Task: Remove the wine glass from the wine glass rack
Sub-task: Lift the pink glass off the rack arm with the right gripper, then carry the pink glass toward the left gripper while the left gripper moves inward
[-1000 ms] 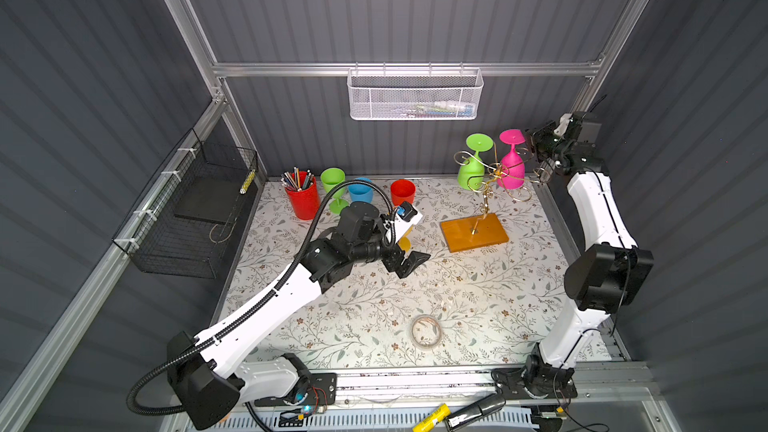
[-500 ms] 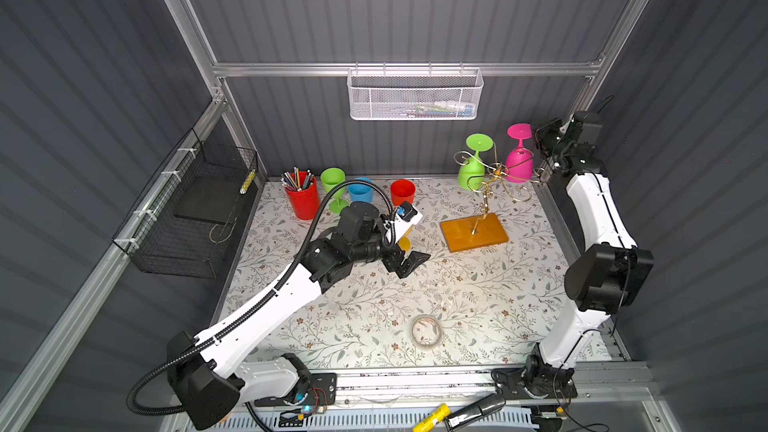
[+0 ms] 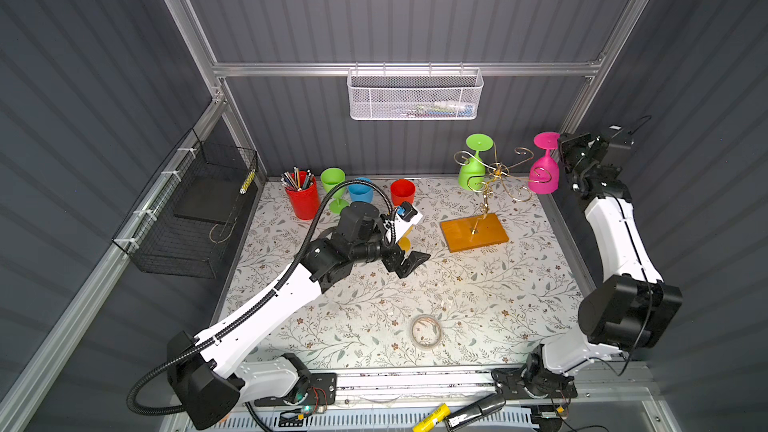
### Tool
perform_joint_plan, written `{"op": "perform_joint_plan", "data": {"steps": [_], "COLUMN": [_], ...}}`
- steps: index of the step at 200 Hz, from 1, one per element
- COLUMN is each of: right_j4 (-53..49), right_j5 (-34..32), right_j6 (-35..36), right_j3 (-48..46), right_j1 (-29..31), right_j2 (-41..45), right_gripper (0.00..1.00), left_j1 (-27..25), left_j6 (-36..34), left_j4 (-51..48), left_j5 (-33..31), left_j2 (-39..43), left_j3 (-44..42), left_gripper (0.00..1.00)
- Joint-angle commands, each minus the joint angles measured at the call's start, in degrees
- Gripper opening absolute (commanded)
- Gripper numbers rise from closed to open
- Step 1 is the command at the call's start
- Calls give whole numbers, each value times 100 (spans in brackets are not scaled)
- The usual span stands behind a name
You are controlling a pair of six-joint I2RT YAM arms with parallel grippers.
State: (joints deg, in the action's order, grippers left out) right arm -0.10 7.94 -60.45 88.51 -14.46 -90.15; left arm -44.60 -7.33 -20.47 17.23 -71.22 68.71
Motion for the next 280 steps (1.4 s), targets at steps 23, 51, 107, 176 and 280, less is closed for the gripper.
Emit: {"op": "perform_joint_plan", "data": {"steps": [23, 51, 107, 176, 280], "right_j4": [157, -124, -708, -1986, -2533], "right_j5": [-262, -276, -135, -764, -1657], "right_j6": [165, 478, 1144, 2294, 2814], "right_j3": [-700, -1030, -2016, -2733, -3620], "right_j1": [-248, -285, -196, 1060, 3892], "right_j2": [717, 1207, 2515, 4191, 5089], "right_gripper": [0, 0, 0, 0, 0], "left_j1": [-31, -31, -24, -24, -31], "left_j6": [-20, -6, 31, 30, 1022], "left_j4": [37, 38, 44, -102, -1001], "left_j5": [114, 111, 122, -215, -2492], "left_j2": [-67, -84, -85, -35, -121], "left_j3": [-7, -6, 0, 86, 982], "left_gripper": [100, 100, 100, 100, 100]}}
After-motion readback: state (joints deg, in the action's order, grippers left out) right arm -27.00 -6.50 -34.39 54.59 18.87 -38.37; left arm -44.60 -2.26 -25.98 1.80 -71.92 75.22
